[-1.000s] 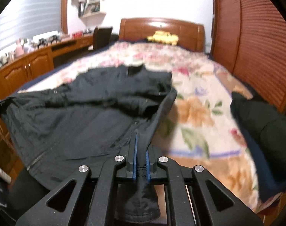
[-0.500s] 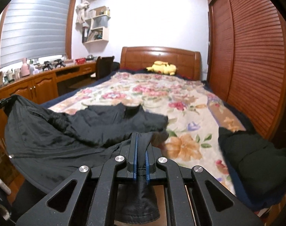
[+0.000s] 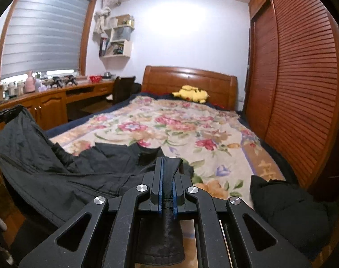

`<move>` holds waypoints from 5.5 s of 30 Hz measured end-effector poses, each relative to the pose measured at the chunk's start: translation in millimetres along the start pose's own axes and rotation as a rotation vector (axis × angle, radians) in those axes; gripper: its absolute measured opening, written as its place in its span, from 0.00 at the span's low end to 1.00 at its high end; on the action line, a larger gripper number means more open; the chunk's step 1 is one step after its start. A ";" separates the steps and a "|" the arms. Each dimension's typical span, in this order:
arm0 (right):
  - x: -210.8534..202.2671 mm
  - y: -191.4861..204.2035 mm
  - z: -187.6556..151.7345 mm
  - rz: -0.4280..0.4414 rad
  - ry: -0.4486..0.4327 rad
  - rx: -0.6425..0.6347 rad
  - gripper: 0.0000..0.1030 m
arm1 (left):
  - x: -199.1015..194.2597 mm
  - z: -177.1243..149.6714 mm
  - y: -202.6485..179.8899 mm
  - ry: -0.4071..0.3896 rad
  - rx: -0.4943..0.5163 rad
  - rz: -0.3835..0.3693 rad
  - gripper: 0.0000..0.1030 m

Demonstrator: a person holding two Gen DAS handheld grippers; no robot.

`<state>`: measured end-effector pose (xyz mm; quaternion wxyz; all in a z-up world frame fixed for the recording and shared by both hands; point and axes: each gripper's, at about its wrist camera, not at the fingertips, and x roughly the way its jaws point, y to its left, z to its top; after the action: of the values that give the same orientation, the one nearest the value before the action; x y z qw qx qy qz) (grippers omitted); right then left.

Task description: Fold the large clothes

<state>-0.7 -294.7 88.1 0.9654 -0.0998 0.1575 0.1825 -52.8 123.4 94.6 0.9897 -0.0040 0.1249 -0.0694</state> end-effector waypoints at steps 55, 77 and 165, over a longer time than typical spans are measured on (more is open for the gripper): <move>419.2 -78.3 -29.9 -0.130 0.359 0.024 0.04 | 351.2 -54.5 73.5 0.377 -0.016 0.098 0.21; 270.5 -41.6 -86.4 -0.035 0.368 0.048 0.73 | 225.5 -133.2 40.0 0.502 0.018 0.058 0.42; 149.1 52.2 -60.5 0.083 0.223 -0.094 0.60 | 96.5 -106.0 -25.6 0.283 -0.051 -0.043 0.50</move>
<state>94.9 -214.3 -26.1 0.9278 -0.1579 0.2589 0.2174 10.0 85.7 -31.2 0.9601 -0.0217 0.2648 -0.0874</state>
